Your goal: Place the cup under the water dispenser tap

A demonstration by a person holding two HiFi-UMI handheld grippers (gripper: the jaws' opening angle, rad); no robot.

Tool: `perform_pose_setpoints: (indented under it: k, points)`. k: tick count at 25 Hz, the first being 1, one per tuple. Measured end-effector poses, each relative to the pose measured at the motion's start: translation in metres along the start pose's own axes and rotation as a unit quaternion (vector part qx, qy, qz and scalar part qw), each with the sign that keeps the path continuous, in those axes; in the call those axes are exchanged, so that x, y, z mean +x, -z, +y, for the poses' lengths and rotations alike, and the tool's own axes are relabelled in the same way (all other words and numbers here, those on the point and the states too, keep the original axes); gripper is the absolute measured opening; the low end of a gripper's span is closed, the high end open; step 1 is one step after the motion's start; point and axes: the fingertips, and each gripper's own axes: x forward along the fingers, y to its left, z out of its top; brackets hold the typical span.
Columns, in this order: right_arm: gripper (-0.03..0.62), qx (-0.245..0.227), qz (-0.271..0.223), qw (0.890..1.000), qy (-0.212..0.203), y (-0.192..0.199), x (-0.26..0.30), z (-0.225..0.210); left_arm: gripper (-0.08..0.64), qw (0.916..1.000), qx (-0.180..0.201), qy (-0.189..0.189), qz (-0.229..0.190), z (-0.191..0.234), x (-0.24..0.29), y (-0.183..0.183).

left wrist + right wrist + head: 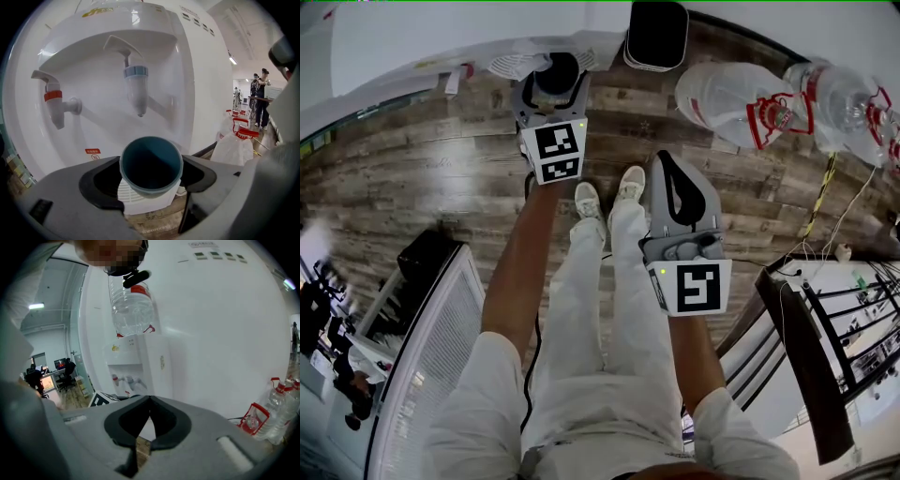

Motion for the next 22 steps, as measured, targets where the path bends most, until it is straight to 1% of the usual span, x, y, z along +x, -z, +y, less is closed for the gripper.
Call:
perform_pose_setpoints:
  k: [6,11,17,20,22]
  points:
    - [-0.001,-0.006,0.001,1.000,-0.001,0.006,0.001,-0.004,0.365,0.9999,-0.009,-0.008,-0.006,0.007,0.008,-0.001]
    - [-0.001,-0.005,0.001,1.000,0.001,0.005,0.003,-0.005,0.376,0.9997,-0.019,-0.008,0.011,0.009,0.012,0.000]
    - [-0.001,0.005,0.003,1.000,-0.005,0.000,0.004,-0.001,0.387,0.9995,-0.027,-0.009,0.015,0.008,0.013,0.001]
    - [0.000,-0.004,-0.001,1.000,-0.003,0.001,0.003,-0.003,0.414,0.9994,-0.030,-0.008,0.018,0.008,0.013,0.001]
    - [0.000,-0.001,0.000,1.000,-0.003,0.000,0.002,-0.001,0.423,0.9994,-0.028,-0.008,0.016,0.009,0.010,-0.002]
